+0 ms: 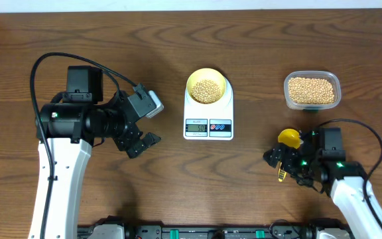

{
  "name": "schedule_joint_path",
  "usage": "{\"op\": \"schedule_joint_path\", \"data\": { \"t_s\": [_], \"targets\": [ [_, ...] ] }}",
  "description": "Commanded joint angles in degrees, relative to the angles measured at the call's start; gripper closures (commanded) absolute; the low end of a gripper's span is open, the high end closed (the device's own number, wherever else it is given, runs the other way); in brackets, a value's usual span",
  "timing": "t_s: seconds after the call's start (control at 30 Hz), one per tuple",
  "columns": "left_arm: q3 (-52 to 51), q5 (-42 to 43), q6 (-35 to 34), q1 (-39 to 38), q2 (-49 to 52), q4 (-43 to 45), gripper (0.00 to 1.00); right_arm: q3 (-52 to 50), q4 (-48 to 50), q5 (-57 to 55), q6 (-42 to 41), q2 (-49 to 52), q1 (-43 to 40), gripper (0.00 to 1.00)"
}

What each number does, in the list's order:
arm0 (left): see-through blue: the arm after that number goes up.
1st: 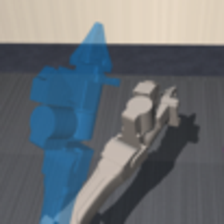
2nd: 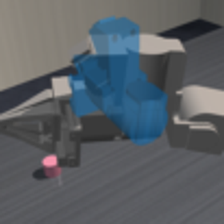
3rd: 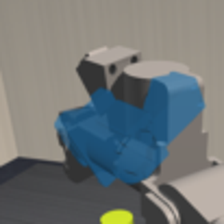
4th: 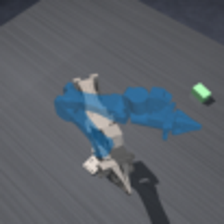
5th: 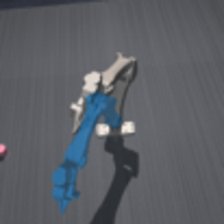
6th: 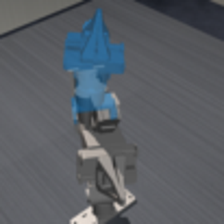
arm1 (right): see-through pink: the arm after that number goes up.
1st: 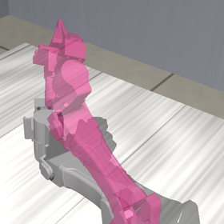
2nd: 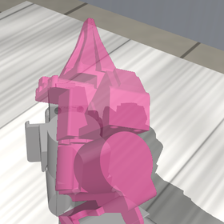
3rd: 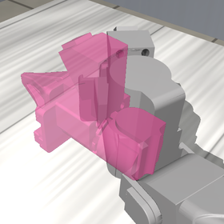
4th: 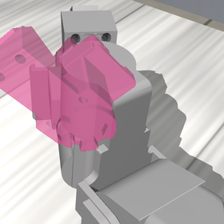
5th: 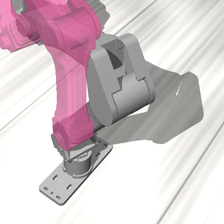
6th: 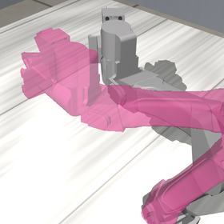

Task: Scoop item into bowl and weigh 50g on scale
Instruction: 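Move the scoop down in front of the tub with the right gripper, then lower the yellow scoop onto the table and open the right gripper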

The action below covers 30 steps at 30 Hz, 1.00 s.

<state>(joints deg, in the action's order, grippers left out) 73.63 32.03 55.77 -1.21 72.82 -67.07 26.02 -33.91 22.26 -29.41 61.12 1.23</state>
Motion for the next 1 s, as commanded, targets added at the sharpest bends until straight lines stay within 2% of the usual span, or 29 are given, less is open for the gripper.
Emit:
{"op": "schedule_joint_path", "data": {
  "t_s": [0.0,0.37,0.7,0.97],
  "targets": [
    [0.31,0.48,0.55,0.28,0.15,-0.17,0.02,-0.22,-0.22,-2.08,3.85,-5.31,-0.17,0.01],
    [0.33,0.48,0.55,0.28,0.15,-0.17,0.02,-0.22,-2.32,-4.42,7.48,-21.94,-0.17,0.01],
    [0.31,0.48,0.55,0.28,0.15,-0.15,0.02,-0.24,-2.60,-4.55,11.76,-30.62,-0.17,0.01],
    [0.33,0.48,0.55,0.28,0.15,-0.17,0.02,-0.70,-7.63,-6.21,11.91,-41.40,-0.17,0.01]
  ]
}}
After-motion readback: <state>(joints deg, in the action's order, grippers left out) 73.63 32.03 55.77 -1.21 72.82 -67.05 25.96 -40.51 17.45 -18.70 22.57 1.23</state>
